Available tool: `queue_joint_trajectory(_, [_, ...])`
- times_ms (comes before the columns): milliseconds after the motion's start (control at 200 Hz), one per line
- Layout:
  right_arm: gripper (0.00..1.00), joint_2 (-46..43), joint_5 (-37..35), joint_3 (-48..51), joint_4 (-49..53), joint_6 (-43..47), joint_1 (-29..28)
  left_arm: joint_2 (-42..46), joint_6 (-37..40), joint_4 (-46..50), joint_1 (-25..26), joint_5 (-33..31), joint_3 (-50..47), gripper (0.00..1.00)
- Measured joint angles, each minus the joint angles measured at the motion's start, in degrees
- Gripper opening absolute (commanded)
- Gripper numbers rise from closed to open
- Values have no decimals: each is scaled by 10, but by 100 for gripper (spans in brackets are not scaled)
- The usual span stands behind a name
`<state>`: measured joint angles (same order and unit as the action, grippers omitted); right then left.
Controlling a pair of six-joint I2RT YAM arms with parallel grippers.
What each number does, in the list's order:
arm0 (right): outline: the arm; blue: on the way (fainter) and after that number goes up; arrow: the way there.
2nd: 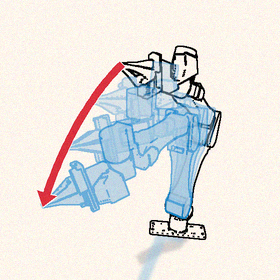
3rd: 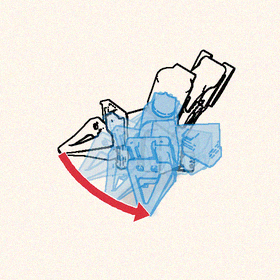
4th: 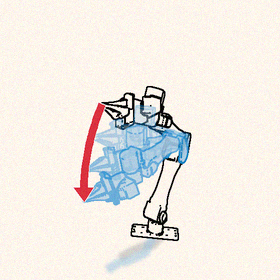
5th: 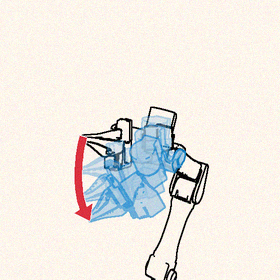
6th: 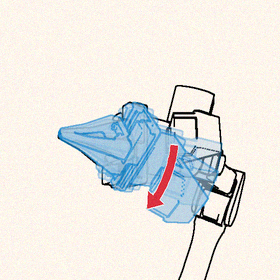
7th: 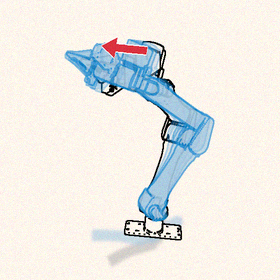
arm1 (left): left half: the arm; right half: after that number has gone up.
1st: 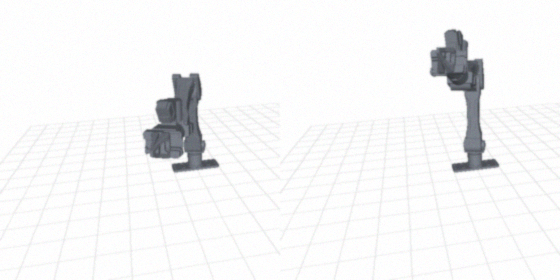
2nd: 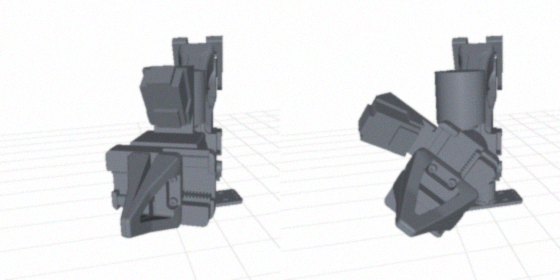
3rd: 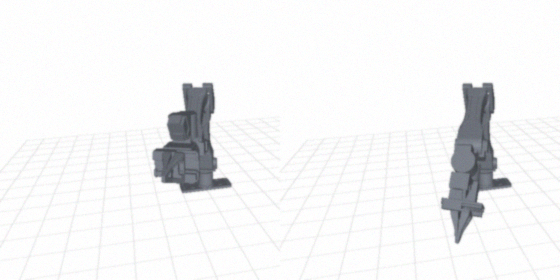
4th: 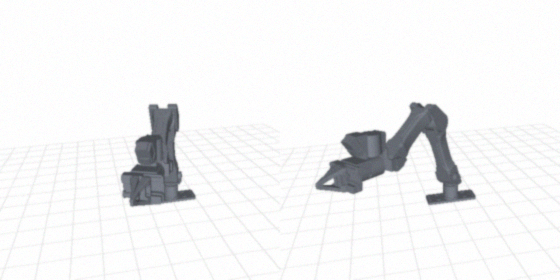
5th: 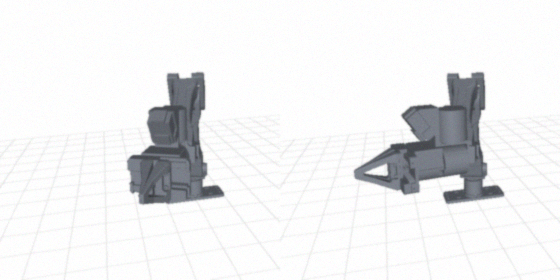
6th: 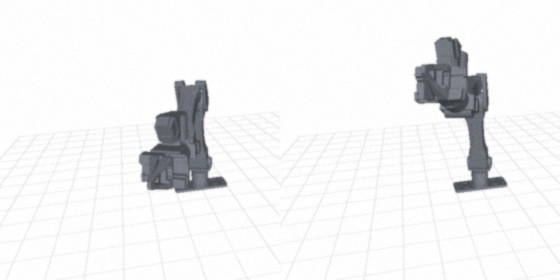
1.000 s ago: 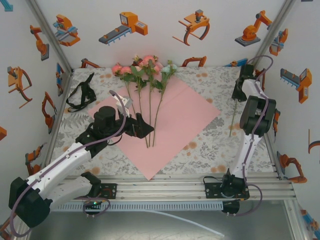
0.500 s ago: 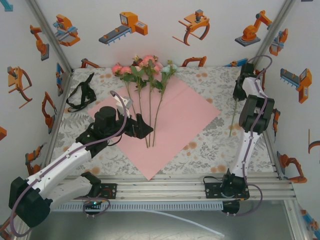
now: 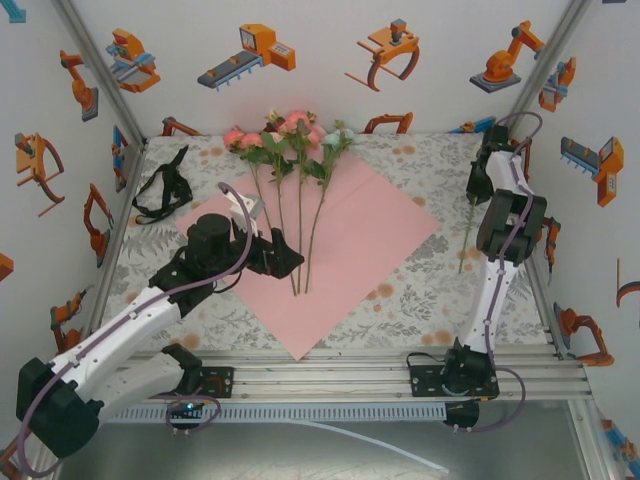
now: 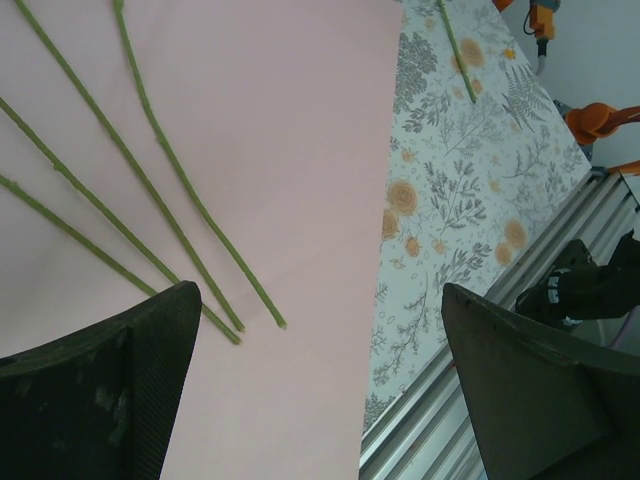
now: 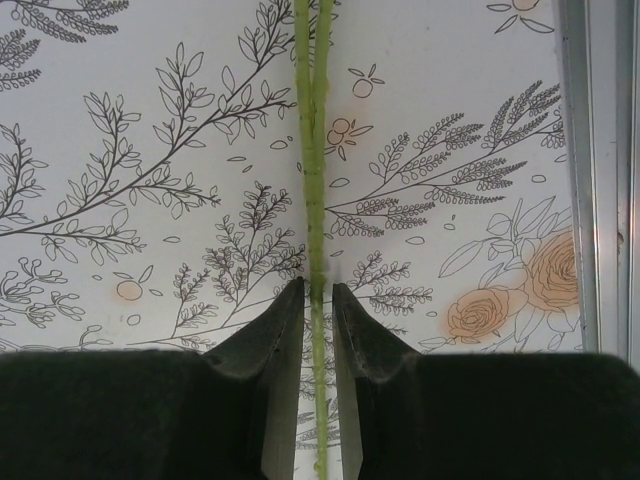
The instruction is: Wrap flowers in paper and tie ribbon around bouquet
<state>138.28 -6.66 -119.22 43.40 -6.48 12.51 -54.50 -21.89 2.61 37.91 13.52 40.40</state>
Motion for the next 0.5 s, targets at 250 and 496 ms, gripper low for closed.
queue_joint_trajectory(250, [11, 11, 1, -23, 23, 2, 0, 5, 2, 2, 0, -5, 0, 97])
queue_joint_trajectory(496, [9, -14, 27, 16, 4, -4, 2, 20, 4, 12, 0, -11, 0, 97])
